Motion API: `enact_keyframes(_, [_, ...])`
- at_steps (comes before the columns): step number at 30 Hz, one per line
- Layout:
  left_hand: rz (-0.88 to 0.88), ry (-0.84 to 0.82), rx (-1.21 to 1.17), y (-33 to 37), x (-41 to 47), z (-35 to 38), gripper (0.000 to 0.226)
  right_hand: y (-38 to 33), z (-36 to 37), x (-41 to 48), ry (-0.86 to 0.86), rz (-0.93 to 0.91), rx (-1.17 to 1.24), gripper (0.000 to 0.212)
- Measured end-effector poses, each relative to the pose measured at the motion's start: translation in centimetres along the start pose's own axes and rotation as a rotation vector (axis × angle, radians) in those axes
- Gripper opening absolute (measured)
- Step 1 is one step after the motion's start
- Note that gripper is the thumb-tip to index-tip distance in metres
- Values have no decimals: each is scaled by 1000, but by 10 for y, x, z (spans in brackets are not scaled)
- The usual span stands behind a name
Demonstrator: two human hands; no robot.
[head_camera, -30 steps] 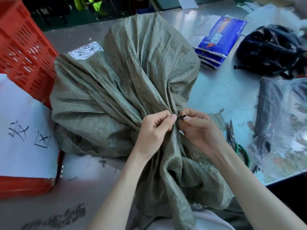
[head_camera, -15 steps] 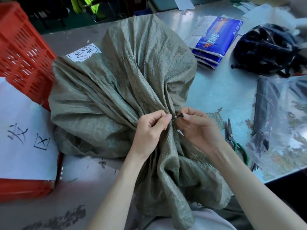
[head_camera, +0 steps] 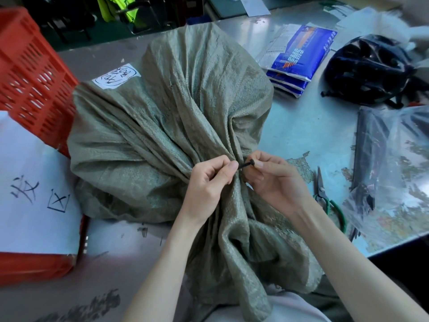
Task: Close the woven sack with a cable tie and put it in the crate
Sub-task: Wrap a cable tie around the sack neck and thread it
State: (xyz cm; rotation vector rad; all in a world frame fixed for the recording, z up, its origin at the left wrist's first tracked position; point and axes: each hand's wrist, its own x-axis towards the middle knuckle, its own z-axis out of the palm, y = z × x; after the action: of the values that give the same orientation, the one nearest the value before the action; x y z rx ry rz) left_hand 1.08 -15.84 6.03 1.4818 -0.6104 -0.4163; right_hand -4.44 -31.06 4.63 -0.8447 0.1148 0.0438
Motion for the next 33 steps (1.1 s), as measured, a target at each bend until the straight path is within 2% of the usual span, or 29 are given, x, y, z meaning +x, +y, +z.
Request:
enact_keyframes(8, [-4, -2, -8, -1, -1, -1, 39, 1, 0, 0, -12, -3, -3, 27])
enact_keyframes(23, [19, 3, 32, 4, 0, 1, 36, 0, 4, 2, -44, 43, -22, 33])
enact_keyframes(27, [13, 51, -3, 1, 0, 0, 22, 2, 6, 4, -39, 40, -18, 27])
enact_keyframes(33, [49, 89, -48, -2, 1, -3, 11, 4, 7, 6, -8, 32, -52, 33])
